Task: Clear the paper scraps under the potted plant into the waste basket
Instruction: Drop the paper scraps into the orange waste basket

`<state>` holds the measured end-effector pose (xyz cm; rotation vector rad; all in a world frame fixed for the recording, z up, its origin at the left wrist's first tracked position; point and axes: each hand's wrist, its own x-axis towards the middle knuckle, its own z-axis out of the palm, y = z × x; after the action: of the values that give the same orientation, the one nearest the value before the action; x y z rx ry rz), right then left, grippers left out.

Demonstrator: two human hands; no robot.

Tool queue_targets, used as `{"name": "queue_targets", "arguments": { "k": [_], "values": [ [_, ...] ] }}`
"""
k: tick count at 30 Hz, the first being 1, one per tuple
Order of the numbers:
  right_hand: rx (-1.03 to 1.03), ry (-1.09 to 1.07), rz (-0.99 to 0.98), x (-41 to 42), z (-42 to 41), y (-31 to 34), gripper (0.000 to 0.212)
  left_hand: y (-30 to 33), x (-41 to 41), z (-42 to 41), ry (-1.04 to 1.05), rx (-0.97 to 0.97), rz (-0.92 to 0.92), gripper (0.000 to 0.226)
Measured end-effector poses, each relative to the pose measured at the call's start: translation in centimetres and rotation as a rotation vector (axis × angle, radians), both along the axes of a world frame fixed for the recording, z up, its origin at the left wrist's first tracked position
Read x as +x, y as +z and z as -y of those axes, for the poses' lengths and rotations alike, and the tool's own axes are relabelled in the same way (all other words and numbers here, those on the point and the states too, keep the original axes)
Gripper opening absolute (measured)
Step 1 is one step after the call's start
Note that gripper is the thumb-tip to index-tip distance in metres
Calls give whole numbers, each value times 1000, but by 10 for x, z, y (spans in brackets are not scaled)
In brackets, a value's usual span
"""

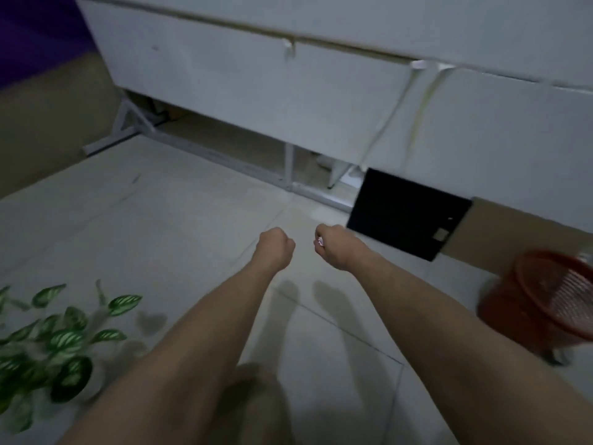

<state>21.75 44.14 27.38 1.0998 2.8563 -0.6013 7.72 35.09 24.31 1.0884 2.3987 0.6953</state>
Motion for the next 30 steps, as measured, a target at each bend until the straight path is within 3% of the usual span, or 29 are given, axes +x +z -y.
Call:
{"name": "queue_targets", "arguments": {
  "k": [7, 13, 19, 30],
  "values": [
    [76, -226, 6, 178, -90, 30, 21, 32, 158, -123, -223, 52, -63, 42],
    [126, -392, -30, 325, -172, 39, 22, 53, 303, -218, -361, 80, 13, 30],
    [67, -539, -6, 430, -234, -1, 22, 38, 416, -292, -508, 107, 72, 29],
    [-76, -638, 91, 498, -271, -91, 31, -39, 500, -372, -747, -78, 93, 24]
  ]
}}
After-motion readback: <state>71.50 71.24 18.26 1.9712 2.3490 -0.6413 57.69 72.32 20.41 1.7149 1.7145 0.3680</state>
